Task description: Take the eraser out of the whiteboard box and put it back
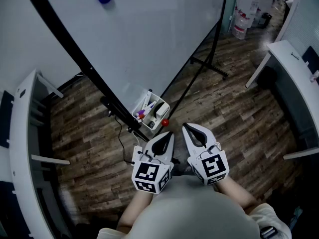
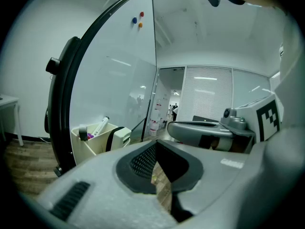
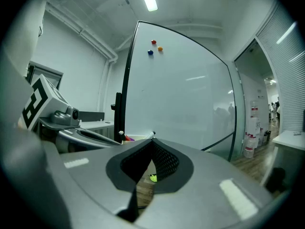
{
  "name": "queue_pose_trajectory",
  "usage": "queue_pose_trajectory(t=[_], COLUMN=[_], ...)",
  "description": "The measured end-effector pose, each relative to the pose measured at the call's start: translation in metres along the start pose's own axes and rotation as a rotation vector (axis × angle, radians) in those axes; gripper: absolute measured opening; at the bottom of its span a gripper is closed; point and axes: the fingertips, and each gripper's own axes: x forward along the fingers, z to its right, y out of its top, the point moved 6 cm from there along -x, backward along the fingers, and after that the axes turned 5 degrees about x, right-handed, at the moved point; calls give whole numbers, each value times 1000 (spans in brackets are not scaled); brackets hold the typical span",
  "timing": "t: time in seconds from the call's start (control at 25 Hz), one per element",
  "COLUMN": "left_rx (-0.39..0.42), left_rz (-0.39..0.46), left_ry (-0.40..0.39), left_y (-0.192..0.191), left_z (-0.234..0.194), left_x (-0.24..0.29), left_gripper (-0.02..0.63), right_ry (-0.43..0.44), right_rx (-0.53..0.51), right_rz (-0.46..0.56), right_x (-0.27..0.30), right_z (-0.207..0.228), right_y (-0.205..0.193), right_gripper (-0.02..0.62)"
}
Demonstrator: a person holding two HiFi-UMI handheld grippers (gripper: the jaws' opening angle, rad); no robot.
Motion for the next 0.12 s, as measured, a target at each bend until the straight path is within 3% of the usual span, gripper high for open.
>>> queue_pose_trajectory(t=[0.12], left_rx=[2], left_rz=[-1], left_ry=[-1], left_y=[0], left_z=[0], left_x=[1], left_gripper=[2], right_ry=[1], right_rx=[-1], right_rz=[-1], right_x=[1], right_z=[0], right_y=[-1], right_gripper=[3])
